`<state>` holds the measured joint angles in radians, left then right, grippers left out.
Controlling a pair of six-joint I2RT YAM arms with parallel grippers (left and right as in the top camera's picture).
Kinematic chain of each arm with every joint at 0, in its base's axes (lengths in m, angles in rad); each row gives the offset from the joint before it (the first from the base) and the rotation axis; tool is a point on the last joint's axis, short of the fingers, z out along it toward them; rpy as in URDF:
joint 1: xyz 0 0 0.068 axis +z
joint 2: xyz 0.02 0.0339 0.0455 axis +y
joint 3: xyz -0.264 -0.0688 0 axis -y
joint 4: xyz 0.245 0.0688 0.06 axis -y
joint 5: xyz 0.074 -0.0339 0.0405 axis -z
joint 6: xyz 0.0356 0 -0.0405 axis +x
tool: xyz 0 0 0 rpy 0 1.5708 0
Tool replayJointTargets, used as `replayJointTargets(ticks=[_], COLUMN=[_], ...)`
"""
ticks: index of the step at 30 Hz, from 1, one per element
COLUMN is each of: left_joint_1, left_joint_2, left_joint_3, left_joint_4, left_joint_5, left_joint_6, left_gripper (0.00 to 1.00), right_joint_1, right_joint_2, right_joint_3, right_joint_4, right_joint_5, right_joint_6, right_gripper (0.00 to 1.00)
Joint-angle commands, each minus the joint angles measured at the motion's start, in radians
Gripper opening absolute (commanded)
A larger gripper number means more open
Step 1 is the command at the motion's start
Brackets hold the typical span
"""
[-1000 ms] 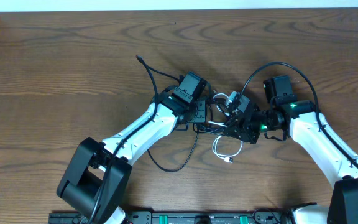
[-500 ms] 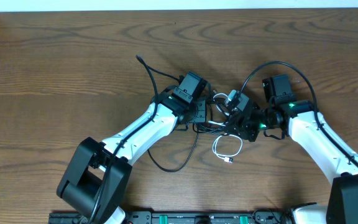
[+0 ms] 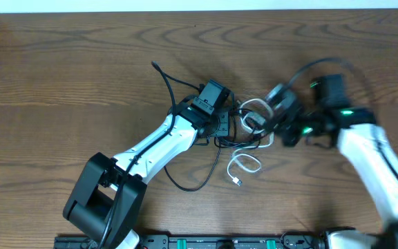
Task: Untangle cables
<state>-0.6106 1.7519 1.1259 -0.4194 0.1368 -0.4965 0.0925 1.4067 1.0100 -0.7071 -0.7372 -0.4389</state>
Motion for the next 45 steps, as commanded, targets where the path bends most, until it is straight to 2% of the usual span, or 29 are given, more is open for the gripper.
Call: replayJointTargets(ticks=[1,5,8,12,18,20,22,24,28,33,38,41,45], left_joint_1=[-0.001,-0.001,-0.001,-0.001,-0.001,-0.001,-0.001,-0.001,-0.001,-0.001,-0.001,-0.001,-0.001], left_joint_2=[-0.014,-0.014,-0.014,-0.014,-0.014,-0.014,-0.014,-0.014,-0.014,-0.014,-0.014,-0.014,-0.014], left_joint_3=[-0.01,-0.01,-0.01,-0.01,-0.01,-0.01,-0.01,-0.01,-0.01,-0.01,-0.01,-0.01,-0.01], left_joint_4=[-0.008,-0.04,-0.078,-0.126,-0.164,-0.171,-0.171,-0.17,-0.171,-0.171,-0.172,-0.174,-0.179], left_joint_5=[-0.028,-0.115,-0.193,-0.292,-0.333,-0.333,-0.333,-0.333,-0.332,-0.332,-0.332,-0.332,-0.328], left_joint_6=[0.01,0.01,0.01,0.01,0.01,0.01,0.0,-0.002,-0.002,-0.002,-0.002,-0.002,-0.002], left_gripper=[0.08,0.08,0.07,0.08,0.08,0.08,0.08,0.07,0.08,0.08,0.08,0.08,0.08], right_joint_1=[-0.128,-0.262,-0.342,-0.382,-0.387,-0.388,-0.387,-0.387,-0.388,-0.388,-0.417,-0.468,-0.575], right_joint_2=[-0.185,-0.332,-0.432,-0.49,-0.464,-0.436,-0.414,-0.397,-0.345,-0.245,-0.112,-0.061,-0.034], right_joint_3=[0.141,0.2,0.206,0.206,0.206,0.206,0.206,0.206,0.206,0.206,0.206,0.206,0.206], right_joint_4=[0.009,0.074,0.143,0.194,0.281,0.327,0.35,0.37,0.443,0.509,0.624,0.686,0.774], right_joint_5=[-0.055,0.003,0.201,0.406,0.567,0.66,0.61,0.545,0.587,0.694,0.945,1.053,1.072], right_joint_6=[0.175,0.278,0.362,0.402,0.408,0.481,0.551,0.552,0.502,0.326,0.21,0.127,0.119], right_gripper=[0.01,0.01,0.01,0.01,0.01,0.01,0.01,0.01,0.01,0.01,0.01,0.01,0.01])
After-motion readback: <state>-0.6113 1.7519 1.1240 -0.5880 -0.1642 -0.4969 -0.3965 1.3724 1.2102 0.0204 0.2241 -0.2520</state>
